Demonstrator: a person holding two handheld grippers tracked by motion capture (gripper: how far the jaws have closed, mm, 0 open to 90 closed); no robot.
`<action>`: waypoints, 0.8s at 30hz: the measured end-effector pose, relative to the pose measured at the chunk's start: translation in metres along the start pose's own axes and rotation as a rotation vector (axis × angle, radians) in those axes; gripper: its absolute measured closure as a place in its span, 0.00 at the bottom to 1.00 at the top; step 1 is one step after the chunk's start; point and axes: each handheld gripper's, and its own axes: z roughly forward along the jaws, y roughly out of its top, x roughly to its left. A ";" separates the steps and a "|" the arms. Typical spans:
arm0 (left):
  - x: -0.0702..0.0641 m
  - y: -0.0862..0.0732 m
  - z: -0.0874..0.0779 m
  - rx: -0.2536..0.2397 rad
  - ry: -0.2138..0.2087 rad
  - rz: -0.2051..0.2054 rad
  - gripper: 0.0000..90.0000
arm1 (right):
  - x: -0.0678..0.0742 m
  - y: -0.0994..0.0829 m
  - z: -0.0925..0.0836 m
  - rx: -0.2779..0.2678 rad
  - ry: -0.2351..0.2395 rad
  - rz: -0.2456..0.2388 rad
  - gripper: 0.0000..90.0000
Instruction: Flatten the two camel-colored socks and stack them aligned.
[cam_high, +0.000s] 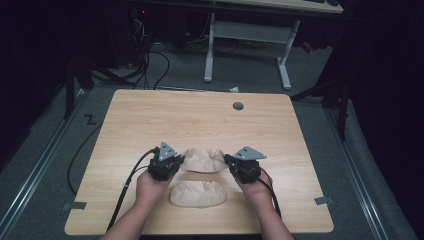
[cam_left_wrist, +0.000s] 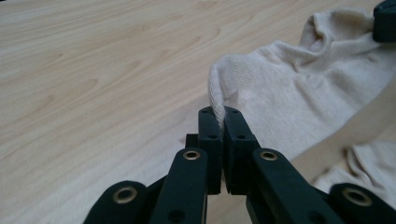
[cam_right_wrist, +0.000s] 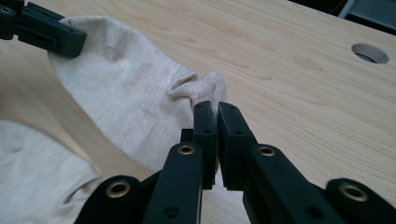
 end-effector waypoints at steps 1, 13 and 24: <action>-0.001 -0.003 -0.004 0.007 -0.003 0.008 0.97 | 0.003 0.000 -0.004 -0.005 0.002 -0.009 0.96; -0.017 -0.028 -0.042 0.025 -0.059 -0.010 0.97 | 0.030 -0.018 -0.025 0.018 0.054 -0.063 0.96; -0.035 -0.048 -0.055 0.086 -0.081 0.009 0.97 | 0.045 -0.044 -0.036 0.078 0.102 -0.077 0.96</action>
